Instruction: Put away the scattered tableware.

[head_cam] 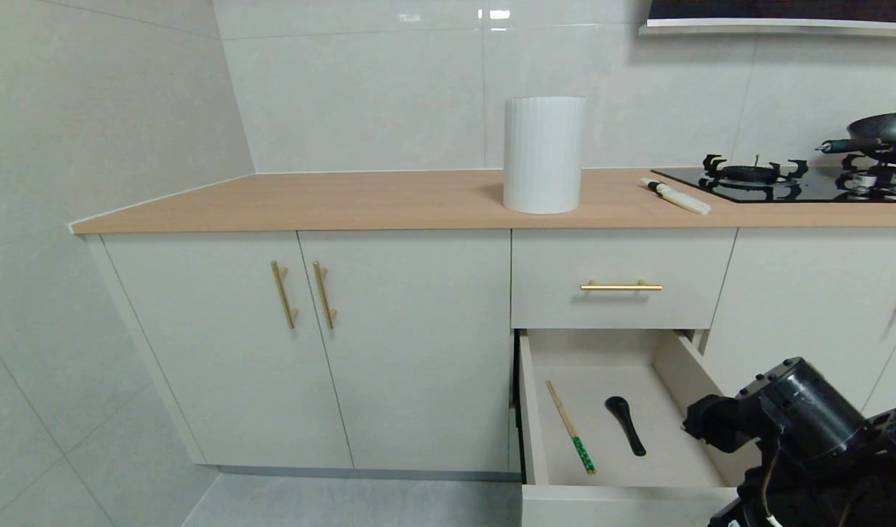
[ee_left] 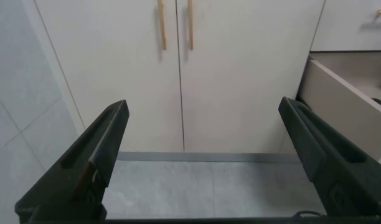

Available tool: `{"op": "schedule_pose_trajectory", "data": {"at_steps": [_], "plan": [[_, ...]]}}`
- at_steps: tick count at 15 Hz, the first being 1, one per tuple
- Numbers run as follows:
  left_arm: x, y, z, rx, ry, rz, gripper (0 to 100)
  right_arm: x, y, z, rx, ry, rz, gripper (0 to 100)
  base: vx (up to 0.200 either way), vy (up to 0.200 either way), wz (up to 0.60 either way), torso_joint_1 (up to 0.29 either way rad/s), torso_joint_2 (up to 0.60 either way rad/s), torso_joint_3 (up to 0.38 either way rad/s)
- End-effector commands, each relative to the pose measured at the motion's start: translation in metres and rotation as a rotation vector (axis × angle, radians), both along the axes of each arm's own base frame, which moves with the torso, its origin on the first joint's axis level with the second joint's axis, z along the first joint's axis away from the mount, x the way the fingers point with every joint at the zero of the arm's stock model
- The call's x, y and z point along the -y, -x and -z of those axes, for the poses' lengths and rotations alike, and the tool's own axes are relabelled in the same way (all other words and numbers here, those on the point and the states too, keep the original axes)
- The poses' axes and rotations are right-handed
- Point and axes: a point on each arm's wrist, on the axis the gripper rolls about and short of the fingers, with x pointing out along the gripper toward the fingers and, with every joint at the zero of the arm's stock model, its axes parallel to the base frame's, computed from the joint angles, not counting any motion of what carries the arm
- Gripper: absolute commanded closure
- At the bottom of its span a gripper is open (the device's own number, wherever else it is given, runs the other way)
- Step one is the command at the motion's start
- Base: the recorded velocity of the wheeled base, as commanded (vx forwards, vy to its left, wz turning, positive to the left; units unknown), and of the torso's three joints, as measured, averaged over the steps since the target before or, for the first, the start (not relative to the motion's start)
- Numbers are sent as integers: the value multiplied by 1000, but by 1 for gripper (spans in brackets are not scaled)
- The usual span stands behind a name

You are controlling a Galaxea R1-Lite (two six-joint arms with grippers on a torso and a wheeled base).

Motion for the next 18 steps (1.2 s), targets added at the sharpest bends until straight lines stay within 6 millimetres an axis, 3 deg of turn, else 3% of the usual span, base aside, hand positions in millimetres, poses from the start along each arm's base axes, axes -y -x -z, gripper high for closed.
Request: {"op": "schedule_pose_trajectory", "data": {"at_steps": [1, 6, 18], "plan": [[0, 0, 0, 1, 0, 0, 0, -5, -2, 11, -55, 36, -24, 0, 0, 0, 0, 0, 0, 0], [0, 0, 0, 1, 1, 0, 0, -13, -14, 35, -134, 89, -13, 0, 0, 0, 0, 0, 0, 0], [0, 0, 0, 1, 0, 0, 0, -27, -69, 45, -85, 41, 340, 0, 0, 0, 0, 0, 0, 0]]}}
